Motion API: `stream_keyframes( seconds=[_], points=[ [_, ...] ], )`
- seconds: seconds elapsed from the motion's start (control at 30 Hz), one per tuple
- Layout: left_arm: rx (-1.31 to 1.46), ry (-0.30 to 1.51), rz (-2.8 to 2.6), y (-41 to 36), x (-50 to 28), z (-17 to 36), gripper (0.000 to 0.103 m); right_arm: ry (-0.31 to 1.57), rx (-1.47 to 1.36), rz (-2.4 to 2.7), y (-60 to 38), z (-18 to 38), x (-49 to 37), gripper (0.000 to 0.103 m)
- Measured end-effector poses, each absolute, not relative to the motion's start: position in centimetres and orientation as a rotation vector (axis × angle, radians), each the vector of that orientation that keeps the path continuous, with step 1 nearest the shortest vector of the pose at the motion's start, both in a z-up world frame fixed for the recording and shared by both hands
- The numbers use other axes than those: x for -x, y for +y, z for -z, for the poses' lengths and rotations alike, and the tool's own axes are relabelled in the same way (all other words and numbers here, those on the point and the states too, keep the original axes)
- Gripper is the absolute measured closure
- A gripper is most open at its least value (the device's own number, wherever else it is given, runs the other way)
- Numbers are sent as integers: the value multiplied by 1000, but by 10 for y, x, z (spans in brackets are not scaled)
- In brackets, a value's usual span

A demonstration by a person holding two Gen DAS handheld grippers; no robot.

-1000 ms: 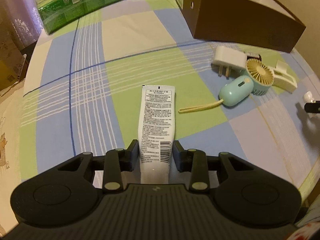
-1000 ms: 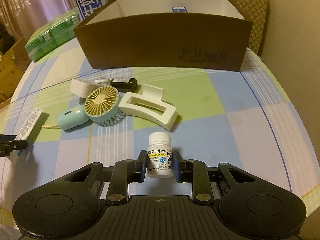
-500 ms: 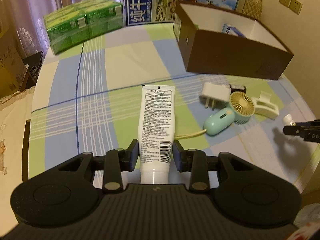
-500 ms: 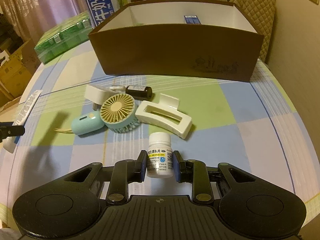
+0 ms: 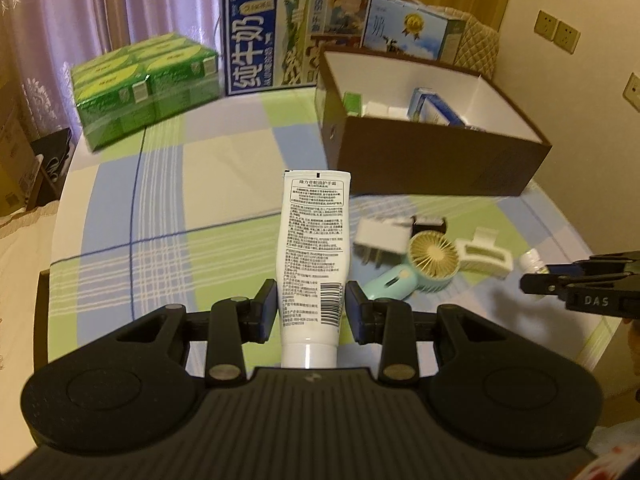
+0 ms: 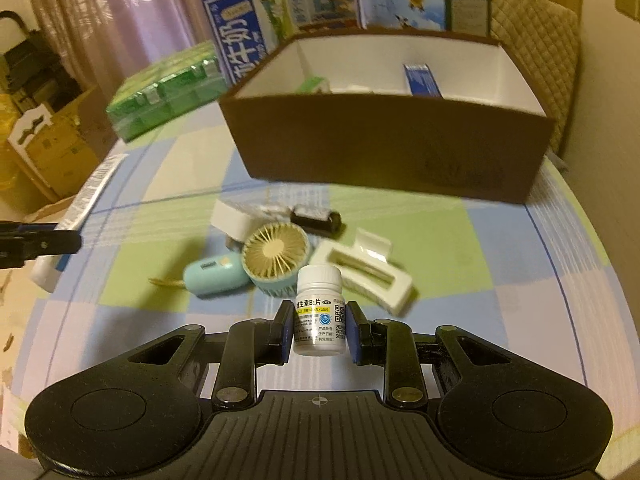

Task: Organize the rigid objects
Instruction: 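Carry the tube and pill bottle over the brown box and lower them in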

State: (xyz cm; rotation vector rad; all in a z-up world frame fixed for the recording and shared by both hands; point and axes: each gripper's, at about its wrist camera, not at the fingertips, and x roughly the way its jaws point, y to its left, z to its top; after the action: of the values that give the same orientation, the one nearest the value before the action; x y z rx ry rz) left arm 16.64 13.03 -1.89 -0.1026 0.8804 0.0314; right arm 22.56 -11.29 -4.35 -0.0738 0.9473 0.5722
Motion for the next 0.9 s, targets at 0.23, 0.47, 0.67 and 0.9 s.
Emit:
stream_keyframes(
  seconds=[0.23,0.47,0.67,0.9],
  points=[
    [110,852,-21,99,-195,3,72,896,83,-659,-116,23,-257,79],
    [97,811,10,59,-245,-12,72,838,65,-687,-132,2,-305,79],
    [90,774,25,35,-301,-24,72,781,60,-708,-142,-15,-352,79],
    [65,747,31,15,-366,-35,72,735,55,-716,-139,-29,-403,79]
  ],
)
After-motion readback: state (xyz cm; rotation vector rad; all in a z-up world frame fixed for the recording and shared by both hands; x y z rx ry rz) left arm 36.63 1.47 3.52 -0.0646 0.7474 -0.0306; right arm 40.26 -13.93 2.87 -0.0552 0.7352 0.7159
